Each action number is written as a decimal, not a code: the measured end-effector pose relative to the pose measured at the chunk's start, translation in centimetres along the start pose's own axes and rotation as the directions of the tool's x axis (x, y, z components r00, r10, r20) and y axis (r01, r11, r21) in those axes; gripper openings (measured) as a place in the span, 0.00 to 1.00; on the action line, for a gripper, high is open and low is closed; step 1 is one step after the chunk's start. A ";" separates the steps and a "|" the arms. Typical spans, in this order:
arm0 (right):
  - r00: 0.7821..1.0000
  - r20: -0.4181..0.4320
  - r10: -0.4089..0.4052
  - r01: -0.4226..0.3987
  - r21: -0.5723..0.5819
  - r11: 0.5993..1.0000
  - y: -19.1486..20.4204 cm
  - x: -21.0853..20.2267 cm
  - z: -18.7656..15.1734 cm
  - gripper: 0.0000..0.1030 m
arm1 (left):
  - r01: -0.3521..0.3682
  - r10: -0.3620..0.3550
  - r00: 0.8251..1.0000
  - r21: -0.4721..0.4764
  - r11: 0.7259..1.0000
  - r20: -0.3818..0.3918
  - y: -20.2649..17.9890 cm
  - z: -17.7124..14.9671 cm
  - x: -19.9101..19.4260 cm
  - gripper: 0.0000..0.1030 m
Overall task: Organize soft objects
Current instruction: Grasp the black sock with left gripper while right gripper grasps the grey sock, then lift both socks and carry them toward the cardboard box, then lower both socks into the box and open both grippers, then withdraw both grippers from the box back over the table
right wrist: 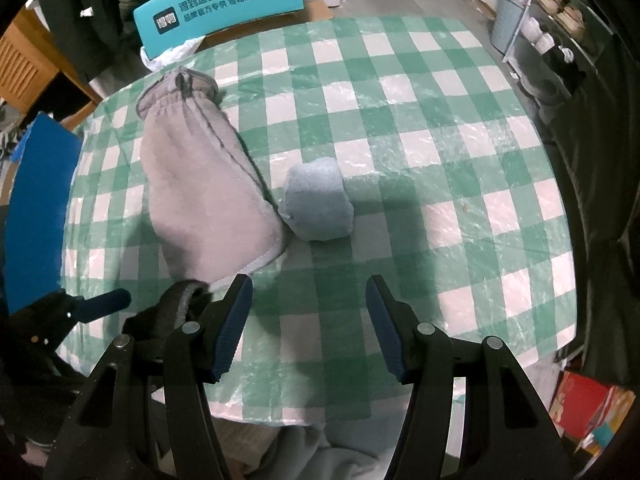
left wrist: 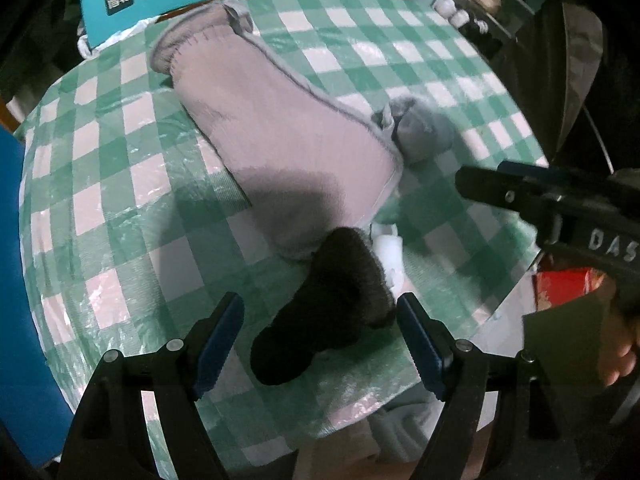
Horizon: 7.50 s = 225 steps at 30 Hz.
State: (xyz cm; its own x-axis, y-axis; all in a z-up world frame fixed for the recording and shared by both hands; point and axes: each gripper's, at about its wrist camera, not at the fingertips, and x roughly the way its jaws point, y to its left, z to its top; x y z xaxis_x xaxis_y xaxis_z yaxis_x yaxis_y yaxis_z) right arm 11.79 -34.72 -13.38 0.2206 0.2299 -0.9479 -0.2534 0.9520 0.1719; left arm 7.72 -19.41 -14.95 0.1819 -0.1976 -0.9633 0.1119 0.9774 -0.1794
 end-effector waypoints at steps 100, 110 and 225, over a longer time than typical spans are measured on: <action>0.971 0.169 0.167 -0.106 -0.318 0.942 15.4 -5.9 3.6 0.25 | -0.041 0.122 0.953 -0.280 0.959 0.278 14.4 -1.8 -13.8 0.48; 0.965 0.165 0.206 -0.134 -0.368 0.920 18.7 -6.5 4.0 0.25 | -0.057 0.154 0.938 -0.300 0.952 0.311 15.8 -2.6 -15.9 0.48; 0.957 0.073 0.281 -0.229 -0.407 0.884 27.6 -4.6 5.2 0.53 | -0.136 0.261 0.931 -0.421 0.897 0.257 22.5 -6.2 -17.3 0.66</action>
State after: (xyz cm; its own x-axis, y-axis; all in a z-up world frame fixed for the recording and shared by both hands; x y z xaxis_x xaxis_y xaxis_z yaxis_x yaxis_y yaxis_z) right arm 8.69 -8.48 -2.88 0.2084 0.5025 -0.8391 -0.6583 0.7066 0.2597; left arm 1.03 6.48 -3.59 0.4491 0.0521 -0.8919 -0.3355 0.9351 -0.1143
